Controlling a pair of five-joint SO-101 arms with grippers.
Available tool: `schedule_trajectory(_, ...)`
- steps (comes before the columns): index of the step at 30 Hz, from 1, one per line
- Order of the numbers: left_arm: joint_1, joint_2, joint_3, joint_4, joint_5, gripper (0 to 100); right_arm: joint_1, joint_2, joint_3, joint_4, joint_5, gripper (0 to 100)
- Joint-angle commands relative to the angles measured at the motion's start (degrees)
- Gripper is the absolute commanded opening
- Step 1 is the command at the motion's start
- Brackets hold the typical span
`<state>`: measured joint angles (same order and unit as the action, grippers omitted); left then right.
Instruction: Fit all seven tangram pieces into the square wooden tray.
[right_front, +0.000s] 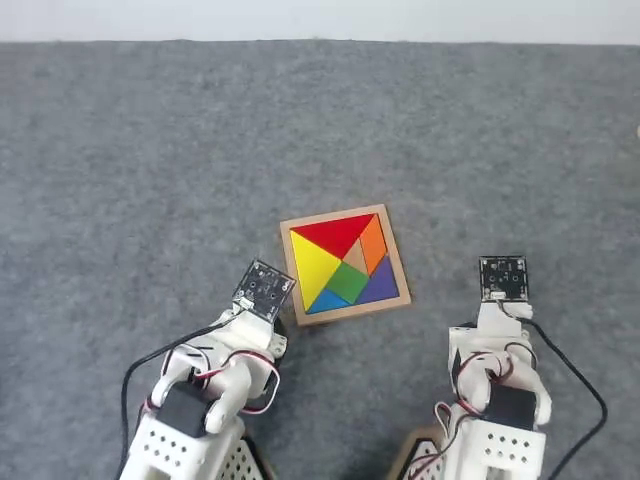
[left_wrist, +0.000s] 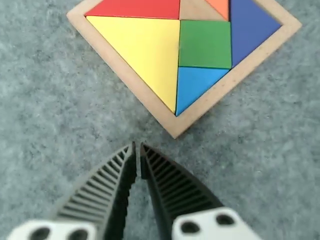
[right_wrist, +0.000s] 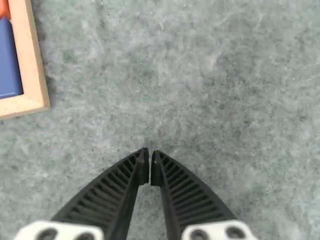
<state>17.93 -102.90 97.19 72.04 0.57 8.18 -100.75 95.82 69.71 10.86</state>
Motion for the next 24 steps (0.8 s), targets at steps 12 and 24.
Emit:
schedule_trajectory(12, 0.3, -1.2, -0.7, 0.3, -0.6, 1, 0.7, -1.2, 0.7, 0.0, 0.2, 2.7)
schedule_trajectory(24, -15.7, -1.5, -0.7, 0.4, -0.5, 1, 0.7, -1.2, 0.7, 0.1, 0.2, 2.7)
